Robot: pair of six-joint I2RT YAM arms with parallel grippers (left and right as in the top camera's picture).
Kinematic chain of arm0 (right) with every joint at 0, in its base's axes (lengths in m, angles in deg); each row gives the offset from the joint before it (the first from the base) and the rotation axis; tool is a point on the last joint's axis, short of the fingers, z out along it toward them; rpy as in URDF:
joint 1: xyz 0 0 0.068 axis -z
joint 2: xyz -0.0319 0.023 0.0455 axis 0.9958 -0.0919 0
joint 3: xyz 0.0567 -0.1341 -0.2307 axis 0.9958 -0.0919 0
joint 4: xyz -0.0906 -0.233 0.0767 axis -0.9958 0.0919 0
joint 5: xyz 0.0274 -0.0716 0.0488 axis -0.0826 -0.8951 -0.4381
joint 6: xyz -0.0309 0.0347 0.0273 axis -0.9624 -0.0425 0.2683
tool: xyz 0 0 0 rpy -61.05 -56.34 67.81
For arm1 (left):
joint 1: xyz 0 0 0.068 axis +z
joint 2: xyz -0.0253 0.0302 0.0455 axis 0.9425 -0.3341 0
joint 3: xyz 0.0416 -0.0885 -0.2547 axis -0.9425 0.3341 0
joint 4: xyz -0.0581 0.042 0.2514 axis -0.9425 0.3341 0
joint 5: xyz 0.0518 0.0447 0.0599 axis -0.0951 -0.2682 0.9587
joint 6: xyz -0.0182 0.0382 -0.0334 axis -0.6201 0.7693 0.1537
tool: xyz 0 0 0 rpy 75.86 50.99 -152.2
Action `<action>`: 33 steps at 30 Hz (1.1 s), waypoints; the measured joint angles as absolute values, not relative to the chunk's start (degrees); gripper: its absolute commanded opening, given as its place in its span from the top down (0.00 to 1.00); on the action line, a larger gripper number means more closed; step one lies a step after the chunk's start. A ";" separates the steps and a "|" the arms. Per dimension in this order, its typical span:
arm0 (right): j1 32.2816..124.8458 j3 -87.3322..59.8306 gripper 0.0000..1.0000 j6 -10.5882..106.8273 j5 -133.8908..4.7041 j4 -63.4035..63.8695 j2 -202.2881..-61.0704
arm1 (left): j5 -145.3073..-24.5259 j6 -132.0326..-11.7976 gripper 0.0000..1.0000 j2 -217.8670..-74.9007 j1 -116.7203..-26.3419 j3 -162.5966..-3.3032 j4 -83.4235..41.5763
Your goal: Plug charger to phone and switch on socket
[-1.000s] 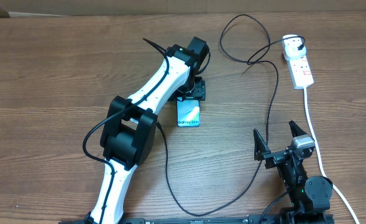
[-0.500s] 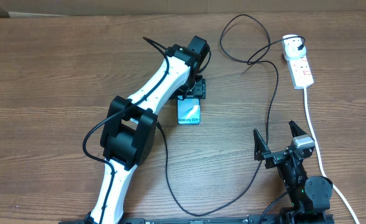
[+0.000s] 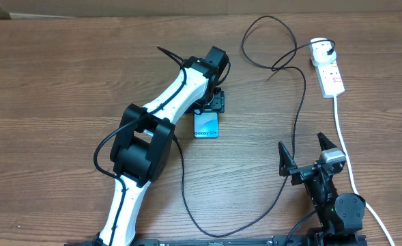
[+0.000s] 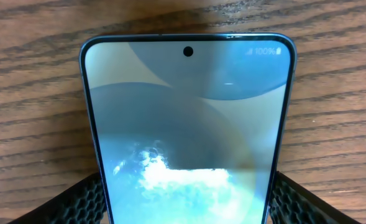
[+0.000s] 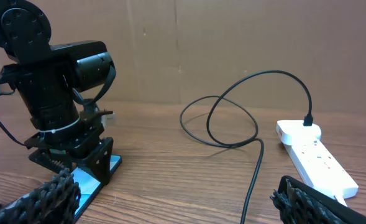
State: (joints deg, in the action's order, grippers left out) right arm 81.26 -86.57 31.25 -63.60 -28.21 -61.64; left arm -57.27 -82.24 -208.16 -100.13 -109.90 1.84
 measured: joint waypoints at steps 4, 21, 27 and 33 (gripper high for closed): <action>81.26 -86.57 0.00 31.22 -63.60 -28.24 -61.64 | -57.25 -82.44 0.12 -208.16 -100.13 -109.79 1.86; 81.24 -86.59 0.00 31.20 -63.60 -28.26 -61.64 | -54.82 -83.62 0.13 -207.81 -102.16 -108.59 1.58; 81.26 -86.59 0.00 31.25 -63.60 -28.26 -61.64 | -54.69 -83.75 0.16 -207.77 -102.40 -108.52 1.45; 81.26 -86.59 0.00 31.20 -63.60 -28.24 -61.64 | -54.69 -84.19 0.20 -207.77 -102.56 -108.52 1.43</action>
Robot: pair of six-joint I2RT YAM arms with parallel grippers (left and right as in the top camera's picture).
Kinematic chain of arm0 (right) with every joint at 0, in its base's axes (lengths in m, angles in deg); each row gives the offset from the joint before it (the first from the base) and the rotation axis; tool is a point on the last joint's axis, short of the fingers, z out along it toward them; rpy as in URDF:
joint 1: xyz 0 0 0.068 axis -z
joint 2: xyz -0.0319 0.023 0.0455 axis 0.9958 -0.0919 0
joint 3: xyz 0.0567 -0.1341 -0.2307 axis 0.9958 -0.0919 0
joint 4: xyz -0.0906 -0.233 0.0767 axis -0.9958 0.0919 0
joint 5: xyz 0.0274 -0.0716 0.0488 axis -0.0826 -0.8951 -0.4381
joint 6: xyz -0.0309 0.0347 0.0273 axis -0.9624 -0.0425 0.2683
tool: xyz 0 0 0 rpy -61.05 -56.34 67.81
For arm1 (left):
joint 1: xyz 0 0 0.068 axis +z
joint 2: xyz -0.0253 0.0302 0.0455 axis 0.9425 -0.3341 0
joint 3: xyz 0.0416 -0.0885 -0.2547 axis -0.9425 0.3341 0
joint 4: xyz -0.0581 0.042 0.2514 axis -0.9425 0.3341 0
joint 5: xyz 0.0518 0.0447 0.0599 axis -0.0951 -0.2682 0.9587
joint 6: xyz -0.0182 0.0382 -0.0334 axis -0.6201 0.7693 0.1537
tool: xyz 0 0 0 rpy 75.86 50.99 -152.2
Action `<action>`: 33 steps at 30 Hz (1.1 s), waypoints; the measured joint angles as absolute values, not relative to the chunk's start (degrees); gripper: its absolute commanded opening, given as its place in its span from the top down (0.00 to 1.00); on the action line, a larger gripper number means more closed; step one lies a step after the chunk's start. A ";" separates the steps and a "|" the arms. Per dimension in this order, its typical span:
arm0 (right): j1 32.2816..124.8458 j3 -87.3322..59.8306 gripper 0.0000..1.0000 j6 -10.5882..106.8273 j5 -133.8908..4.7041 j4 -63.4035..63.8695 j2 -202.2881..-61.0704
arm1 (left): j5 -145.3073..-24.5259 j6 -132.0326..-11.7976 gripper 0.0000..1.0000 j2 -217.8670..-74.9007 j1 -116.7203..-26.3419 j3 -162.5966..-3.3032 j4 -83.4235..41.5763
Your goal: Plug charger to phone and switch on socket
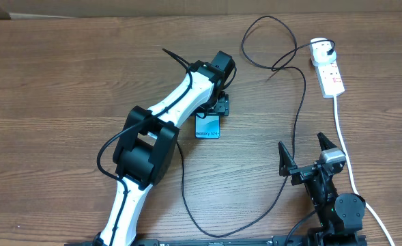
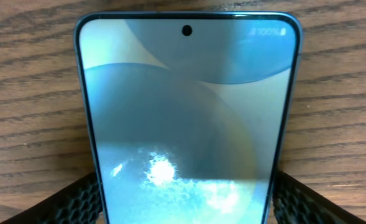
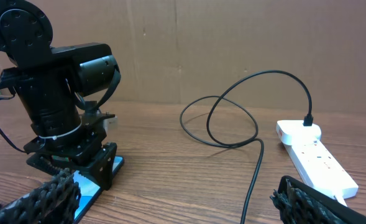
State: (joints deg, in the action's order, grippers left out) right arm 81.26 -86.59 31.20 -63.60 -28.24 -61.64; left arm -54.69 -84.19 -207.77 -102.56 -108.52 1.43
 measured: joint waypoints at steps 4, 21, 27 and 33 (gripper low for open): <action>81.24 -86.57 0.00 31.22 -63.60 -28.21 -61.64 | -54.69 -84.71 0.21 -207.77 -102.67 -108.52 1.45; 81.26 -86.59 0.00 31.25 -63.60 -28.21 -61.64 | -55.82 -84.87 0.28 -207.64 -102.64 -108.54 2.85; 81.26 -86.59 0.00 31.22 -63.60 -28.24 -61.64 | -57.35 -84.87 0.28 -207.77 -102.64 -109.44 6.23; 81.26 -86.57 0.00 31.20 -63.60 -28.24 -61.64 | -58.19 -84.87 0.29 -208.16 -102.64 -113.29 9.69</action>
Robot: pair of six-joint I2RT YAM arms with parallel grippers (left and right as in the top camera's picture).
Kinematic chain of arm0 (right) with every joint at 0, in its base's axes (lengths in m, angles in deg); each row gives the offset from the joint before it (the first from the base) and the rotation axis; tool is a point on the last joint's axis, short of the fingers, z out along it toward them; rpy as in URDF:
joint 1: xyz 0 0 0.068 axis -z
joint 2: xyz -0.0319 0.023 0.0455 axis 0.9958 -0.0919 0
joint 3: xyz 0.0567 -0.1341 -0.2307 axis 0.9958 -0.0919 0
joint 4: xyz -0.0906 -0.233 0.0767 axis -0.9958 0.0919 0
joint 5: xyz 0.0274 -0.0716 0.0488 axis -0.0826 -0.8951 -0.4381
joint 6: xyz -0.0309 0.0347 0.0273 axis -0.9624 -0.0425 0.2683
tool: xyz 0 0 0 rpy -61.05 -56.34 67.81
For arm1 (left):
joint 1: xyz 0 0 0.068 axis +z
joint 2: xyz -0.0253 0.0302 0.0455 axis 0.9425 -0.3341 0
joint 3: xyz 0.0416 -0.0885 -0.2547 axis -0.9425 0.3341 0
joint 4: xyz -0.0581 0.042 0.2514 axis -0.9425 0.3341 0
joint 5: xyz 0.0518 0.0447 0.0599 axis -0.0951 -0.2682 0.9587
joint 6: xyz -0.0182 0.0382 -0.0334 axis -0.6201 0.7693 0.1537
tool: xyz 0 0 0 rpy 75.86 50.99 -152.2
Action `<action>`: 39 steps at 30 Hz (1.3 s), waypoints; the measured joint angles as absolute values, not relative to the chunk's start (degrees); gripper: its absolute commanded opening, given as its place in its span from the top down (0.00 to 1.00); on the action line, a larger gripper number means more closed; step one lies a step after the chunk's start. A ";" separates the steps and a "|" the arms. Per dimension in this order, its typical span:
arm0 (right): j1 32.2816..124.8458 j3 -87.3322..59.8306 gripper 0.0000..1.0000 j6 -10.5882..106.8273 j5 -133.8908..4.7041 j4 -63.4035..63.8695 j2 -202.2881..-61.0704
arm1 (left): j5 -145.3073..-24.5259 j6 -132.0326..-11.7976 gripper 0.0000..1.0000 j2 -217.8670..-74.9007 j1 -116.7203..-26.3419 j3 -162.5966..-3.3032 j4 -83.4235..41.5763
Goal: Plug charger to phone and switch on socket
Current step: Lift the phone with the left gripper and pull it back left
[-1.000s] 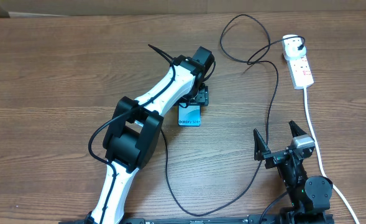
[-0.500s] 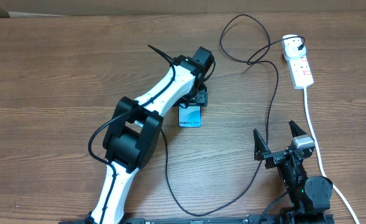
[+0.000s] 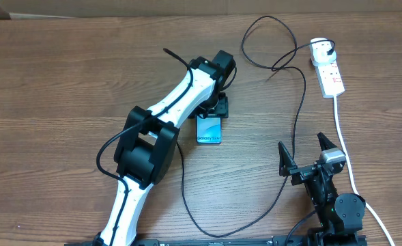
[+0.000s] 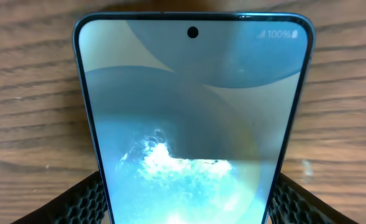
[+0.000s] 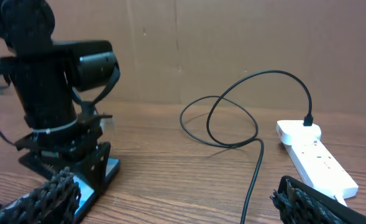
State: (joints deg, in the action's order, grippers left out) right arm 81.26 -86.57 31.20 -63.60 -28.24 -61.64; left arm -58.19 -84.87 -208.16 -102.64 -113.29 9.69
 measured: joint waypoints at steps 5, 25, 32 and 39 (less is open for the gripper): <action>81.26 -86.57 0.00 31.22 -63.60 -28.24 -61.64 | -58.40 -84.87 0.28 -208.16 -102.47 -118.01 12.92; 81.26 -86.59 0.00 31.27 -63.58 -28.24 -61.64 | -95.21 -82.57 0.30 -208.16 -88.87 -122.29 15.74; 81.26 -86.57 0.00 31.22 -63.60 -28.24 -61.64 | -116.11 -80.69 0.30 -208.16 -81.36 -122.29 15.22; 81.26 -86.57 0.00 31.20 -63.60 -28.24 -61.64 | -130.49 -80.47 0.30 -208.16 -75.28 -122.36 15.17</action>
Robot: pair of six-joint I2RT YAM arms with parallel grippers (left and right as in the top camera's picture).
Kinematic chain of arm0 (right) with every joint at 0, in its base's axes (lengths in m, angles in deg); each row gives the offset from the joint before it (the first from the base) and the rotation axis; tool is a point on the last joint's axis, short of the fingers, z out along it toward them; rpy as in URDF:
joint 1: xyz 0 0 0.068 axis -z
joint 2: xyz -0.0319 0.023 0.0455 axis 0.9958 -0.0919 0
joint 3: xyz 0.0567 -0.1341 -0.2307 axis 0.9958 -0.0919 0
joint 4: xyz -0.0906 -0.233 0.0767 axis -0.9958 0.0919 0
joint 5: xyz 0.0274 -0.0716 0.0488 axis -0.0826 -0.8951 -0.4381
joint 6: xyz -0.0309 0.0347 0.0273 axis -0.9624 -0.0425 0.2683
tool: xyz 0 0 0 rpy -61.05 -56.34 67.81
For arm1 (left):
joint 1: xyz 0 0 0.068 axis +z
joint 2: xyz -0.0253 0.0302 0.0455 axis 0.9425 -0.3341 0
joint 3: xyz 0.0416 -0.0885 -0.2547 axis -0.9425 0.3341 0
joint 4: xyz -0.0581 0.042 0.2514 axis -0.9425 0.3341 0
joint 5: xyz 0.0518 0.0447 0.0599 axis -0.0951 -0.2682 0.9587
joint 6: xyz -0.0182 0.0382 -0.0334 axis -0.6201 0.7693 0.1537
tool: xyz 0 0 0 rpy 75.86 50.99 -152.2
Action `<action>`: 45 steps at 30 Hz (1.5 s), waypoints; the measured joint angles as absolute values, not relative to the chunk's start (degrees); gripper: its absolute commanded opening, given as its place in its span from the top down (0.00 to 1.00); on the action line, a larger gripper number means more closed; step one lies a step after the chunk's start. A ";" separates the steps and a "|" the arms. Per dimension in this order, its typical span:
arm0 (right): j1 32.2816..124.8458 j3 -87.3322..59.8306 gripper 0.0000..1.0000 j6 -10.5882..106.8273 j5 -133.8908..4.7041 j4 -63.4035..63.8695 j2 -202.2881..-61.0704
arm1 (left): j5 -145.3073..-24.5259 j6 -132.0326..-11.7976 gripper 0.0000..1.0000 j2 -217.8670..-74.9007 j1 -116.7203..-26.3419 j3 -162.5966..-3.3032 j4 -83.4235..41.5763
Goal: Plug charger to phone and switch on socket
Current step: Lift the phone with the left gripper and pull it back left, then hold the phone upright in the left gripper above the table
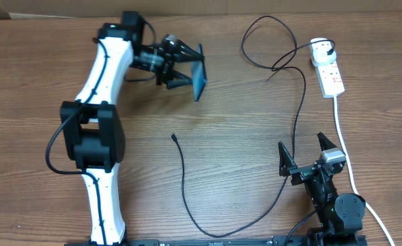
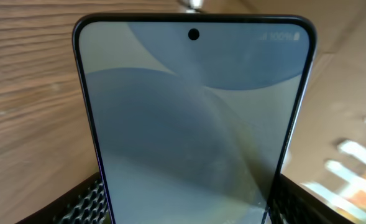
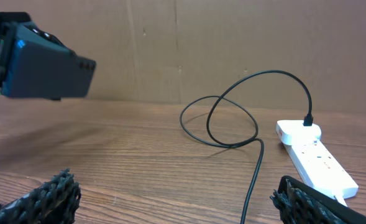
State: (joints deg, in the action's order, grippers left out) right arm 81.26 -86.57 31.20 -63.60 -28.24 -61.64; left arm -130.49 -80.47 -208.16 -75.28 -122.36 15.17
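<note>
My left gripper (image 1: 181,68) is shut on the blue phone (image 1: 199,80), holding it off the table at the back. The phone's screen (image 2: 194,118) fills the left wrist view; its dark back (image 3: 43,62) hangs at the upper left of the right wrist view. The black charger cable (image 1: 297,116) runs from the white power strip (image 1: 327,68) in loops, and its free plug end (image 1: 174,137) lies mid-table. The right gripper (image 1: 307,156) stands open near the front right, the cable (image 3: 252,174) passing between its fingers on the table.
The strip's white lead (image 1: 344,143) runs down the right side past the right gripper. A brown cardboard wall (image 3: 232,37) stands behind the table. The left arm (image 1: 98,116) stretches along the left side of the table.
The left arm has swung from mid-table to the back left and lifted the phone off the table; the phone now hangs on edge in the air. The right arm has not moved.
The phone lay flat mid-table with my left gripper down around its top end. Over the following two moments it shifted slightly on the wood, still flat. Now it is held up at the back, and the cable's free end lies uncovered where the arm was.
</note>
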 measured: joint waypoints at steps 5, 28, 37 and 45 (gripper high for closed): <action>81.26 -86.57 0.00 31.22 -63.60 -28.24 -61.64 | -137.64 -81.63 0.29 -208.16 -72.70 -122.38 15.13; 81.26 -86.57 0.00 31.25 -63.58 -28.21 -61.64 | -143.71 -103.01 0.29 -208.16 -71.17 -122.38 15.15; 81.26 -86.59 0.00 31.22 -63.60 -28.21 -61.64 | -143.89 -104.93 0.28 -208.16 -71.17 -122.38 14.89; 81.26 -86.59 0.00 31.25 -63.60 -28.24 -61.64 | -143.89 -105.04 0.27 -208.16 -70.56 -122.38 14.52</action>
State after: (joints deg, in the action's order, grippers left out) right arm 81.26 -86.59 31.25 -63.60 -28.24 -61.64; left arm -143.89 -105.04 -208.16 -70.56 -122.38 14.52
